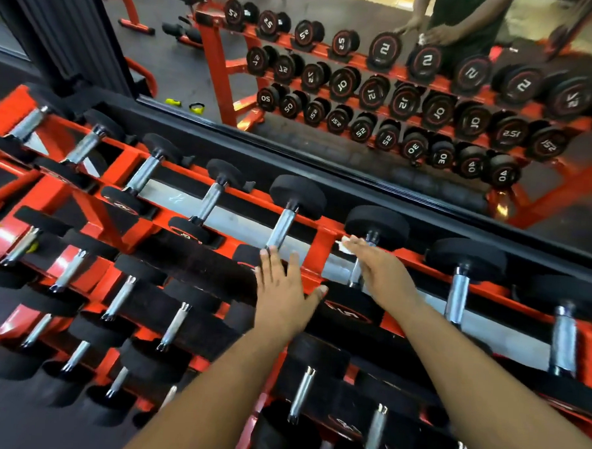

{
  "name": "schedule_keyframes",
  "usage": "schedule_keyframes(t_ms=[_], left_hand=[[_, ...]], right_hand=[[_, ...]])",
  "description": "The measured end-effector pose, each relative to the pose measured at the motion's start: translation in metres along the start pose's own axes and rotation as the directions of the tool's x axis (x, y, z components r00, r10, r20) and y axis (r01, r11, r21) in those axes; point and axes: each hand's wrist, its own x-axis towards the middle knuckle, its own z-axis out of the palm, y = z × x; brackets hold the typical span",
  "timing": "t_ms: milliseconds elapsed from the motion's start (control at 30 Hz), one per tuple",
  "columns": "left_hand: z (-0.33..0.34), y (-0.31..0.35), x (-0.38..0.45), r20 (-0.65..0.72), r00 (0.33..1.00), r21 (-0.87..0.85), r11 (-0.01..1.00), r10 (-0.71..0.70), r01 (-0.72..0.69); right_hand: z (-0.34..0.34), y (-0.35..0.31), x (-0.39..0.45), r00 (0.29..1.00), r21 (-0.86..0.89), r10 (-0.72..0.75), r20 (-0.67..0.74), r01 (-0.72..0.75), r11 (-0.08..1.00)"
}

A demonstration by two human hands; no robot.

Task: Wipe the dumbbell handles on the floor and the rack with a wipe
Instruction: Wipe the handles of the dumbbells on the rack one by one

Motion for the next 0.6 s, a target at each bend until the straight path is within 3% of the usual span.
schedule_keyframes(t_ms=[67,133,267,333,367,467,533,600], left_hand=[[0.019,0.023,-0.009,0.072,0.997,-0.017,0.999,0.041,-0.040],[0.037,0.042,-0.015,0.155,0.986,-0.030,0.998,0.058,-0.054],[0.054,0.063,-0.015,0.208,0.978,-0.094,0.995,-0.001,0.021],[0.055,0.070,-0.012,0.182,0.983,-0.056,0.998,-0.032,0.043],[0.056,0.073,-0.009,0.178,0.983,-0.032,0.998,-0.045,0.051],[0.055,0.076,-0.004,0.204,0.976,-0.010,0.996,-0.080,0.084],[0.053,0.074,-0.001,0.228,0.970,0.009,0.996,-0.083,0.083],[0.052,0.072,0.001,0.243,0.966,0.025,0.996,-0.088,0.085]], right_hand=[[-0.005,0.014,-0.012,0.997,-0.077,-0.030,0.073,0.036,0.996],[-0.007,0.023,-0.018,0.961,-0.176,-0.103,0.258,0.152,0.973],[-0.019,0.033,-0.008,0.809,-0.274,-0.210,0.550,0.412,0.869],[-0.024,0.043,-0.004,0.793,-0.346,-0.254,0.554,0.496,0.796],[-0.026,0.049,-0.003,0.824,-0.406,-0.248,0.510,0.485,0.774],[-0.024,0.051,-0.002,0.915,-0.531,-0.067,0.398,0.289,0.796],[-0.015,0.044,-0.008,0.912,-0.486,-0.049,0.408,0.262,0.834],[-0.010,0.042,-0.017,0.871,-0.404,-0.150,0.467,0.361,0.841]])
